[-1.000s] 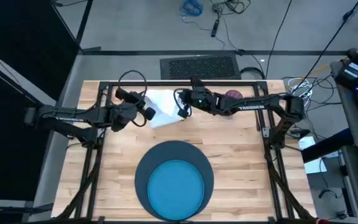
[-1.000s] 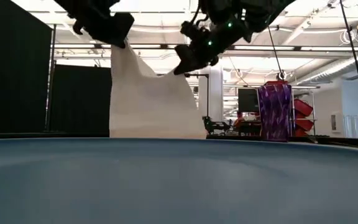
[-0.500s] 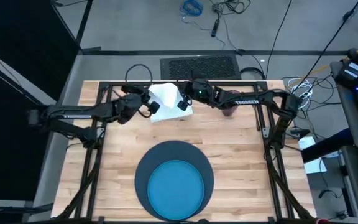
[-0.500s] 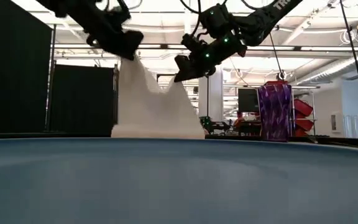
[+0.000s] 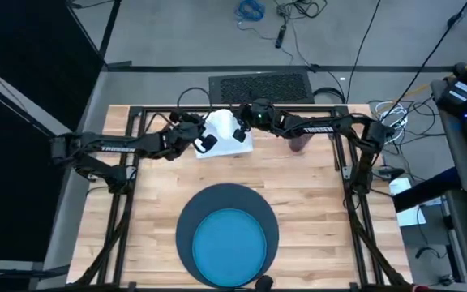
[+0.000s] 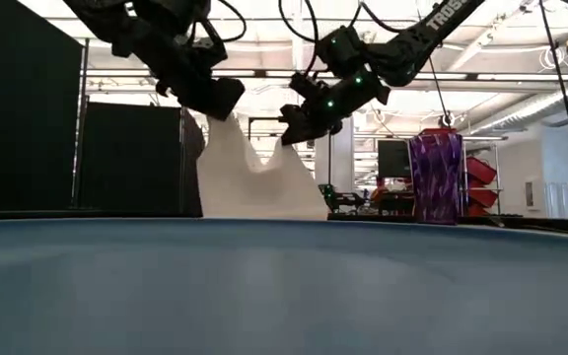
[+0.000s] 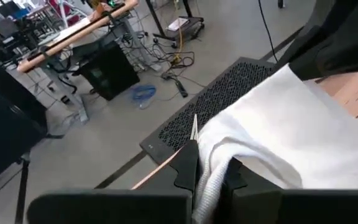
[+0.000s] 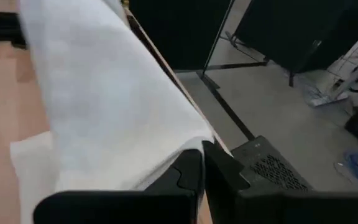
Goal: Set table place
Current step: Fold the white napkin
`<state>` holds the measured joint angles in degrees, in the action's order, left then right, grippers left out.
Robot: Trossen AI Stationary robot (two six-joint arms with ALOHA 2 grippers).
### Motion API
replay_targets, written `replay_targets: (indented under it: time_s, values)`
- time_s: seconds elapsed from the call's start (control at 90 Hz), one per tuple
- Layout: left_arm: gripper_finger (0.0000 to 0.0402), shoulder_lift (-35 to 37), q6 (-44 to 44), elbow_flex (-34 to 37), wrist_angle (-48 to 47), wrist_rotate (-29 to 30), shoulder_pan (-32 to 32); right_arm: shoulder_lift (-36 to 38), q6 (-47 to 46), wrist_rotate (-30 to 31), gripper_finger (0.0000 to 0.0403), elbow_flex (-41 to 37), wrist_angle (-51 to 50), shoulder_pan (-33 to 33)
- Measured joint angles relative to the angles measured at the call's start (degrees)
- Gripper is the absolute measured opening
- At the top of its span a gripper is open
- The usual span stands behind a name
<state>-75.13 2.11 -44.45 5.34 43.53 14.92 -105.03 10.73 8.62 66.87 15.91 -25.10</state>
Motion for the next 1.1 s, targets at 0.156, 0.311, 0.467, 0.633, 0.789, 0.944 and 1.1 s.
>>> replay_targets:
  time_s: [0.156,0.311,0.467,0.633,0.789,0.944,1.1]
  values:
    - [0.0000,3.4,1.7,0.0,0.1,0.2,-0.4,0.0,0.4,-1.1,0.0000,0.0,1.2,-0.4]
    - [0.0000,5.3,1.3,0.0,-1.9,0.2,-0.4,0.0,-0.7,-3.0,0.0000,0.0,1.9,-0.8]
    - [0.0000,4.3,-0.3,0.0,-2.1,-1.1,-0.5,0.0,-1.1,-3.0,0.0000,0.0,1.0,-0.8]
    - [0.0000,2.5,-1.6,0.0,-3.0,-1.1,-0.7,0.0,-1.5,-3.0,0.0000,0.0,-0.3,-0.8]
    - [0.0000,1.3,-1.8,0.0,-3.2,-1.1,-0.9,-2.0,-1.7,-5.6,0.0000,0.0,-0.5,-1.0]
    - [0.0000,1.2,-2.6,0.0,-4.2,-1.1,-1.3,-4.1,-2.6,-6.1,0.0000,0.0,-1.5,-1.2]
    - [0.0000,1.1,-3.7,0.0,-5.8,-1.1,-2.1,-3.4,-4.1,-6.1,0.0000,0.0,-4.7,-1.1]
